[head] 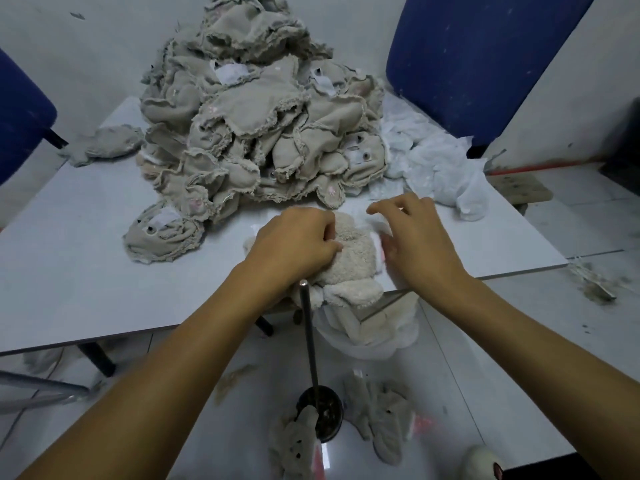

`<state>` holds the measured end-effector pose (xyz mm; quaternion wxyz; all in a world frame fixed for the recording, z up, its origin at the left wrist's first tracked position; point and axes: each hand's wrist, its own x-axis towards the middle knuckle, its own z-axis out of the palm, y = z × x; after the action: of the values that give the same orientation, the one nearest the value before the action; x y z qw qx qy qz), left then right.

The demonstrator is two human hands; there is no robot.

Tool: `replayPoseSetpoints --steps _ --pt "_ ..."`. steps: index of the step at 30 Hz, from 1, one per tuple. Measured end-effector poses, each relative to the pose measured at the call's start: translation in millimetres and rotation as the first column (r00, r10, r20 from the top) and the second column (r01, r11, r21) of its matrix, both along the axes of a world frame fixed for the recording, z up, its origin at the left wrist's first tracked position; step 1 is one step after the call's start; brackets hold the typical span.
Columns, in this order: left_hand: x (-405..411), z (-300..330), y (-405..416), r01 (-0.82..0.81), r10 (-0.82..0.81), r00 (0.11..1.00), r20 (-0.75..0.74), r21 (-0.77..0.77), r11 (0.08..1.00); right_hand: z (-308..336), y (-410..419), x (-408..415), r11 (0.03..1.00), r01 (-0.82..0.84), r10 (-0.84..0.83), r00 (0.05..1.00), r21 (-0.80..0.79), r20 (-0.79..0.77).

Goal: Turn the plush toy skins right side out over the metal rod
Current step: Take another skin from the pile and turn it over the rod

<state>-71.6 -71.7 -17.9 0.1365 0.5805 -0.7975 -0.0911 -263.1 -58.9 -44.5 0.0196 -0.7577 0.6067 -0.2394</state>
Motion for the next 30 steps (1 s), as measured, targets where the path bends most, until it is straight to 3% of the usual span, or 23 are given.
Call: replayPoseSetpoints --steps 3,6,11,14,18,21,23,26,28,30 --pt "-3 2 0 0.074 -0.074 0.997 -0.007 -0.005 0.997 -4 -7 -8 0.99 0.125 -0.118 0.988 0.064 -0.103" --pt "0 5 1 0.161 -0.161 0.986 -0.048 -0.007 0.987 -1 -16 -11 0.988 0.111 -0.099 0.988 0.105 -0.117" --pt "13 6 4 0.115 -0.105 0.987 -0.118 0.084 0.99 8 -17 -2 1.0 0.015 -0.017 0.987 0.014 0.162" --pt "14 2 10 0.062 -0.057 0.994 -0.095 0.046 0.997 21 -15 7 0.996 0.024 0.007 0.936 -0.083 0.351" --pt "14 -5 14 -0.006 0.004 0.988 -0.153 -0.013 1.0 35 -6 22 0.998 -0.063 0.029 0.746 0.028 0.665" --pt "16 -5 15 -0.04 0.057 0.953 -0.297 0.061 0.997 26 6 38 0.993 -0.113 0.11 0.8 -0.033 0.59" --pt "19 -4 15 -0.04 0.113 0.884 -0.453 0.167 0.985 14 13 47 0.99 -0.118 0.139 0.832 -0.074 0.537" --pt "23 -1 16 0.013 0.272 0.651 -0.709 0.369 0.929 0 18 53 0.981 -0.138 0.188 0.861 -0.138 0.472" --pt "25 -1 17 0.058 0.337 0.534 -0.775 0.431 0.9 -6 20 52 0.975 -0.154 0.206 0.895 -0.158 0.396" --pt "27 -1 17 0.086 0.355 0.472 -0.807 0.443 0.892 -10 24 51 0.97 -0.167 0.218 0.918 -0.176 0.333"
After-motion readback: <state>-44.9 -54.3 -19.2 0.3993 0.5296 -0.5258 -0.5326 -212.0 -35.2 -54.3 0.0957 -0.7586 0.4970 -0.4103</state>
